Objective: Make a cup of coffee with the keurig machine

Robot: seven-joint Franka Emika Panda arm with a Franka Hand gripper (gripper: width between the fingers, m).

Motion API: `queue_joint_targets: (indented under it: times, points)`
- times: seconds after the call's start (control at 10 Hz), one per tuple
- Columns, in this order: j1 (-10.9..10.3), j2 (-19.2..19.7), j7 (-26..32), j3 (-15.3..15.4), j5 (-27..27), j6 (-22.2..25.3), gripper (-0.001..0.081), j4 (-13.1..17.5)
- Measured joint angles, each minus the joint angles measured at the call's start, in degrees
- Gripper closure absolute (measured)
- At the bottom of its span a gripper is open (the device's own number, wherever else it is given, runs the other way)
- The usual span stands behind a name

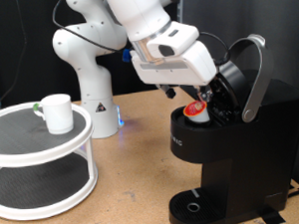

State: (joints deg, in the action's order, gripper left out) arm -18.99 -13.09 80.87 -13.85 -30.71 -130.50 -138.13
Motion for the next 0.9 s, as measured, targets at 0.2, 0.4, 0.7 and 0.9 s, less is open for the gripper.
queue_joint_targets:
  times: [0.2,0.4,0.7,0.9]
  points:
    - [0.08,0.27,0.0,-0.31,0.0,0.0,0.0001,-0.72]
    - [0.34,1.43,0.0,-0.62,0.13,-0.73,0.0001,-1.18]
    - [0.57,2.12,0.0,-0.84,0.13,-2.17,0.0001,-1.17]
    - [0.57,2.39,0.29,-1.08,-0.04,-2.45,0.0001,-1.08]
